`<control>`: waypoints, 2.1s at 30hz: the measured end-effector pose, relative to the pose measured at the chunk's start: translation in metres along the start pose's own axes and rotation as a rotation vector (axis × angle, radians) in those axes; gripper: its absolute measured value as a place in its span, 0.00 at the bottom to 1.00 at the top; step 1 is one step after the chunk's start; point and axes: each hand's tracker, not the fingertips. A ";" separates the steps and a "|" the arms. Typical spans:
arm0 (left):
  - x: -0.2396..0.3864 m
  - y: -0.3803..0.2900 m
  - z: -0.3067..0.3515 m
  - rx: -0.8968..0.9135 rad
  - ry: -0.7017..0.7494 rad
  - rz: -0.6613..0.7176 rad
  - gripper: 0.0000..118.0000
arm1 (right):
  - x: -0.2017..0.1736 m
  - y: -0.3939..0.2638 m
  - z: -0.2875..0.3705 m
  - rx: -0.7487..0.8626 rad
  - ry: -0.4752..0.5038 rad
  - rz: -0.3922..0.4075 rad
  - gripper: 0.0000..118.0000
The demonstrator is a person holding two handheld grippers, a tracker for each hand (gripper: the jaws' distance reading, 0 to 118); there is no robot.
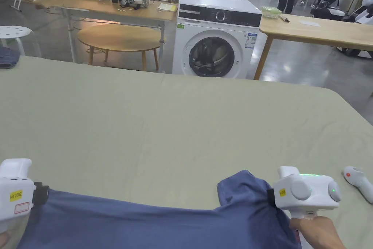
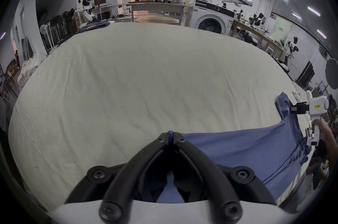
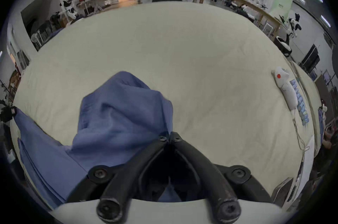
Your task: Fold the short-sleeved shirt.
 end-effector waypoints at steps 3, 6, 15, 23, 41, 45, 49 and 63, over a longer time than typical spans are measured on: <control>-0.009 0.004 0.008 0.016 -0.006 0.004 0.00 | 0.002 -0.008 0.023 0.062 -0.009 -0.012 0.00; -0.002 -0.005 0.028 0.031 -0.014 0.009 0.00 | -0.001 -0.019 0.057 0.126 -0.001 -0.002 0.00; -0.036 -0.010 0.068 0.093 -0.045 0.038 0.00 | 0.001 -0.062 0.157 0.271 0.010 0.058 0.00; -0.048 -0.041 0.102 0.108 -0.074 0.042 0.00 | -0.001 -0.118 0.208 0.286 0.008 0.056 0.00; -0.058 -0.138 0.082 -0.133 -0.040 -0.010 0.00 | -0.003 -0.230 0.180 0.040 -0.063 0.082 0.00; -0.058 -0.143 0.066 -0.171 -0.022 -0.031 0.00 | 0.005 -0.236 0.155 -0.016 -0.065 0.070 0.00; -0.061 -0.142 0.063 -0.172 -0.027 -0.009 0.00 | 0.007 -0.242 0.139 -0.035 -0.064 0.063 0.00; -0.033 -0.106 0.105 0.088 0.001 -0.051 0.16 | -0.014 -0.207 0.208 0.259 -0.167 0.080 0.61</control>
